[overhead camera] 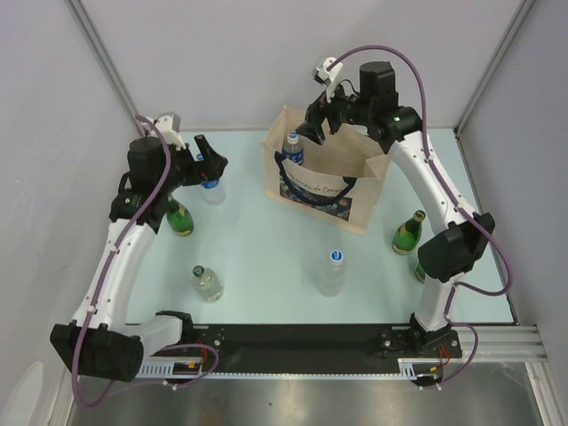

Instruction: Place the beverage into the canvas bag

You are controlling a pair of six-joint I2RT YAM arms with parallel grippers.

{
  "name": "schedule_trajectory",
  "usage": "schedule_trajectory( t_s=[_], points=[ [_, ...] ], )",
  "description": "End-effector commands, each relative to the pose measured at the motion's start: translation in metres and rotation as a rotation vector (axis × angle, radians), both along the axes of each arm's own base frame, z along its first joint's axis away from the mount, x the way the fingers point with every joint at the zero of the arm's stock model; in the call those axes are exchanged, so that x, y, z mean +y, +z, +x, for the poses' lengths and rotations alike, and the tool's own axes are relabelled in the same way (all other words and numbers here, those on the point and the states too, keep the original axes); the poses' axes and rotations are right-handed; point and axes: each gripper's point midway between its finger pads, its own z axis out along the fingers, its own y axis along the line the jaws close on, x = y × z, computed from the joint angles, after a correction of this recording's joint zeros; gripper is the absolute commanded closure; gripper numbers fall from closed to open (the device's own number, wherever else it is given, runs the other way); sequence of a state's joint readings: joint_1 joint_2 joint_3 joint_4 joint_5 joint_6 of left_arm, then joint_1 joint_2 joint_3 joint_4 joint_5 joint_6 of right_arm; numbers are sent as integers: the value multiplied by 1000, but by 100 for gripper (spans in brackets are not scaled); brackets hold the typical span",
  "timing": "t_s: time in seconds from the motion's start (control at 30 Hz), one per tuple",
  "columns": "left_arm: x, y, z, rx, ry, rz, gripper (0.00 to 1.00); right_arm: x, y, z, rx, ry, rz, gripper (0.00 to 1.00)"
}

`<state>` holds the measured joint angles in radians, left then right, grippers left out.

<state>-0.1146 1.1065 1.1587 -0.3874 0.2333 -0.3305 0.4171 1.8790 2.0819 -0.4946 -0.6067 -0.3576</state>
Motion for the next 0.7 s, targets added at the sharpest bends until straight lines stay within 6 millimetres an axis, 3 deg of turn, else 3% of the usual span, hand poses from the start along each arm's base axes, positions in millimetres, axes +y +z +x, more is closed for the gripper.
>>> schedule_trajectory(
  t_s=[0.0, 0.03, 0.07, 0.13, 0.17, 0.2, 0.27, 0.33, 0.37, 0.4, 0.47, 0.53, 0.67],
  points=[
    [21, 14, 19, 31, 110, 61, 0, -18, 10, -48, 10, 120, -51, 13],
    [27, 5, 21, 78, 142, 80, 0, -22, 10, -51, 13, 124, -55, 11],
    [29, 13, 26, 73, 156, 87, 0, -31, 15, -59, 11, 126, -57, 10],
    [37, -6, 36, 152, 196, 121, 0, -38, 8, -66, 36, 119, -64, 7],
    [39, -1, 41, 152, 209, 127, 0, -44, 16, -72, 12, 115, -60, 6],
    [40, -14, 48, 192, 218, 141, 0, -48, 7, -75, 29, 112, -70, 5],
    [51, -18, 55, 223, 274, 180, 1, -56, 14, -84, 9, 99, -69, 4],
    [55, -33, 64, 271, 289, 210, 4, -61, 10, -88, 20, 89, -67, 4],
    [55, -28, 69, 263, 292, 211, 6, -67, 16, -90, 9, 75, -58, 4],
    [55, -40, 74, 298, 293, 222, 7, -69, 16, -92, 26, 62, -46, 3],
    [55, -37, 81, 298, 297, 224, 9, -75, 17, -94, 31, 52, -31, 3],
    [55, -51, 90, 339, 299, 241, 13, -81, 16, -95, 49, 37, -14, 3],
    [58, -56, 107, 360, 313, 265, 20, -92, 18, -95, 66, 13, 14, 4]
  ],
)
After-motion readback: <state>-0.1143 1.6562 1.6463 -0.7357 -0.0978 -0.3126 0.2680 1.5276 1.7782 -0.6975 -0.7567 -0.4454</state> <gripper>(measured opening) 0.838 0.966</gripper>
